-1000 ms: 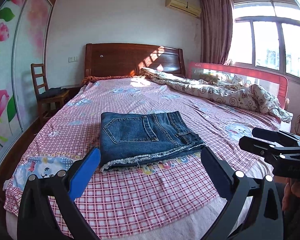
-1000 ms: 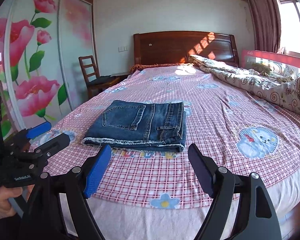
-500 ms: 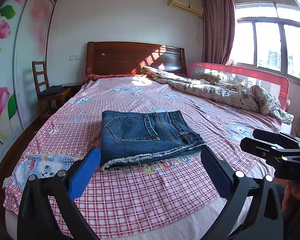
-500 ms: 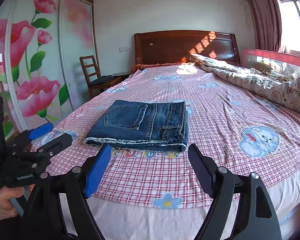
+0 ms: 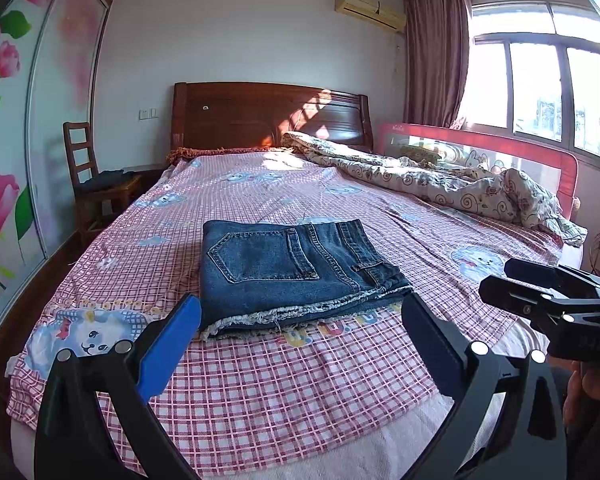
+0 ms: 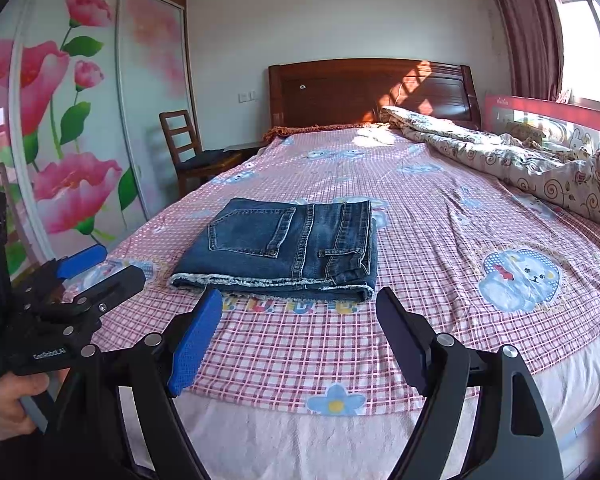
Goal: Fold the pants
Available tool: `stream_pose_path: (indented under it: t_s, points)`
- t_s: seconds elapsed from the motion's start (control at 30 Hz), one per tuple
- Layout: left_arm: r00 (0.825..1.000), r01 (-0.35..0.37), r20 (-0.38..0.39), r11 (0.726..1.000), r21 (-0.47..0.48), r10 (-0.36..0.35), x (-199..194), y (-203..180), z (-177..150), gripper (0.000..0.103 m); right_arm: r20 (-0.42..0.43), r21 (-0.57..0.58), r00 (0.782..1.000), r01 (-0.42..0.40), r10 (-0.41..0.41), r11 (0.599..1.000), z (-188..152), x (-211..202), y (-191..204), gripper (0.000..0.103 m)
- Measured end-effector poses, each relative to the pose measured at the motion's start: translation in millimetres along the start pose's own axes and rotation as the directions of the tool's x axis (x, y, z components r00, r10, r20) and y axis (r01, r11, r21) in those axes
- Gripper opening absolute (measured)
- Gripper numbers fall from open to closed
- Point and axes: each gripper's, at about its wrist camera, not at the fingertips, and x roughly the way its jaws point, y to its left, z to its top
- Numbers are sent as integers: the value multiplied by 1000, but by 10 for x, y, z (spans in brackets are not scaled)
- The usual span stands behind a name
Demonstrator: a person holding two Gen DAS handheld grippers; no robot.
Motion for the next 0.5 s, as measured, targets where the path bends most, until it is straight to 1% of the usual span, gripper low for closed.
stream_pose_path:
  t_s: [0.27, 0.43, 0.5]
  points:
    - [1000, 5, 0, 1000, -3, -5, -4, 11, 10, 100, -3, 2, 1000, -1, 1, 1000, -4, -3, 9, 78]
    - [1000, 3, -2, 1000, 14, -3, -8, -12, 26, 101, -5, 1, 1000, -3, 3, 1000, -5, 0, -6, 78]
    - [1000, -12, -12, 1000, 28, 12, -9, -26, 46, 101, -6, 3, 1000, -1, 1, 1000, -7, 2, -16, 78]
